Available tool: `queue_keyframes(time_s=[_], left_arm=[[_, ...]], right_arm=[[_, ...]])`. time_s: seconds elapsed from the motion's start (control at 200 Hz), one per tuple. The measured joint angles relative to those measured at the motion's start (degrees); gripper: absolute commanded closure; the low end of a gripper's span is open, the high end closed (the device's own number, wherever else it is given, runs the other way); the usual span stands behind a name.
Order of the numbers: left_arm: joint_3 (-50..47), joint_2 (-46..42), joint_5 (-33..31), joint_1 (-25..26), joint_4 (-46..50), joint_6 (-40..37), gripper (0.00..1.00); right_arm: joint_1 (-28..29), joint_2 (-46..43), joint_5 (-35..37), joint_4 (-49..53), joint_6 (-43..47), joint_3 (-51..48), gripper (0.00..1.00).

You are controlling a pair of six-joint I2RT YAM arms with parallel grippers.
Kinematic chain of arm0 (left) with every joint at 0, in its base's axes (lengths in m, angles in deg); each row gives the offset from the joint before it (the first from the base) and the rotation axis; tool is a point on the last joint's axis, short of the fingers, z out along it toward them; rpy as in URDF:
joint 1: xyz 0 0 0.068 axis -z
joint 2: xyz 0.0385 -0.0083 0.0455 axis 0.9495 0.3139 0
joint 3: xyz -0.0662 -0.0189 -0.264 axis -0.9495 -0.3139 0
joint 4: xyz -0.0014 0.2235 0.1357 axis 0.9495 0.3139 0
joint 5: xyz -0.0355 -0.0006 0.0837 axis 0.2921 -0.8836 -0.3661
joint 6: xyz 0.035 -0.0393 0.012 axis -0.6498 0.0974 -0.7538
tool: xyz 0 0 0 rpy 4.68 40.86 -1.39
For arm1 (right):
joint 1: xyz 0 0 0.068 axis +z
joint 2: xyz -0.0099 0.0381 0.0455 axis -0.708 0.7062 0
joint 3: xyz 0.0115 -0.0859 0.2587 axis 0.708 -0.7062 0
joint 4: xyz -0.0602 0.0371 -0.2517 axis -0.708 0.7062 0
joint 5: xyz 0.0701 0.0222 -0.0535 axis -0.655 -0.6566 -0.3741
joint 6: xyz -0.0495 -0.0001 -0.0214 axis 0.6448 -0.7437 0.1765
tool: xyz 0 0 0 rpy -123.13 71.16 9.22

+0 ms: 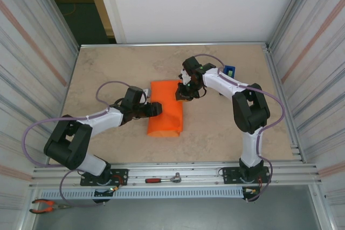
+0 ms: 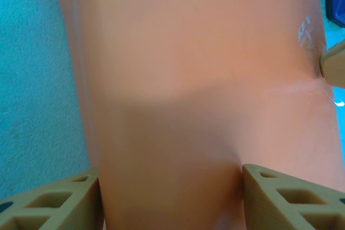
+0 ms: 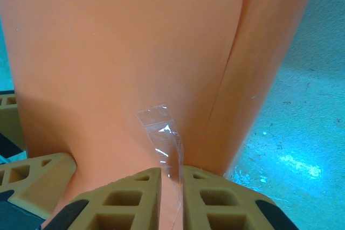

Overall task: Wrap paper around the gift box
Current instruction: Stick the wrapping paper to the gift box.

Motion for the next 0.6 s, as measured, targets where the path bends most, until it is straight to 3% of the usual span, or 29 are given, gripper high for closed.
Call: queue_keyframes(time_s=[0.601], left_arm=[[0.15,0.26,-0.02,0.00,0.24,-0.02,0.40]], right_arm=[[0.09,-0.22,-0.59,-0.22,-1.36,0.00,0.73]])
